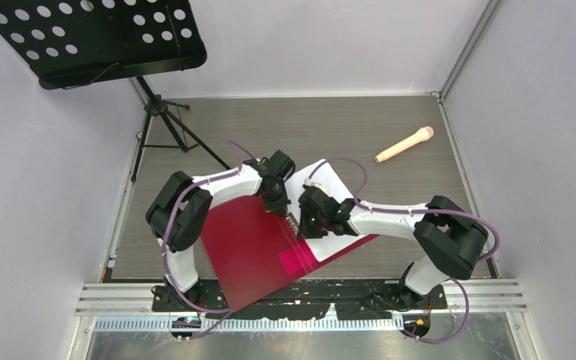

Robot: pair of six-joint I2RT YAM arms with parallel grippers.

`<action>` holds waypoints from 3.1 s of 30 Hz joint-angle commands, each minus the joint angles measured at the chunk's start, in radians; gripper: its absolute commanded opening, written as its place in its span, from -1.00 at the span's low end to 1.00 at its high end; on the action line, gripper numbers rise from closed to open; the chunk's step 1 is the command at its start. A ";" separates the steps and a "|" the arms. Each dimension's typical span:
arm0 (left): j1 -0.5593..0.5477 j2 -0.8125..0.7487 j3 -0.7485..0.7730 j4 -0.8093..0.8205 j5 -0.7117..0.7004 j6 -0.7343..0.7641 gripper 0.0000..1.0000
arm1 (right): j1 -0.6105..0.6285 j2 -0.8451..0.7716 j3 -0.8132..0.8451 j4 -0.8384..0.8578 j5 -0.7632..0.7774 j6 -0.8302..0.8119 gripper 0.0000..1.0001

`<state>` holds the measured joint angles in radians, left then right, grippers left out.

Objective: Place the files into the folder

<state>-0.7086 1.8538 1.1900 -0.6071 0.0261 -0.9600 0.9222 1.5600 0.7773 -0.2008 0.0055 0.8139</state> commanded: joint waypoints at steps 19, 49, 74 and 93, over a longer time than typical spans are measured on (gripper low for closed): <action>0.051 -0.069 0.119 -0.078 0.014 0.185 -0.39 | 0.006 -0.119 0.087 -0.064 0.106 -0.080 -0.30; 0.534 -0.999 -0.712 -0.044 -0.207 0.175 0.99 | 0.120 0.221 0.329 -0.209 0.415 -0.351 0.40; 0.535 -0.976 -0.474 -0.029 0.324 0.258 0.93 | 0.112 0.216 0.307 -0.126 0.241 -0.297 0.02; 0.423 -0.951 -0.317 0.129 0.456 0.168 0.92 | 0.095 0.266 0.391 0.032 0.075 -0.207 0.03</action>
<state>-0.2478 0.8772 0.8162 -0.5632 0.4557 -0.7624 1.0233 1.8217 1.1210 -0.2695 0.1352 0.5625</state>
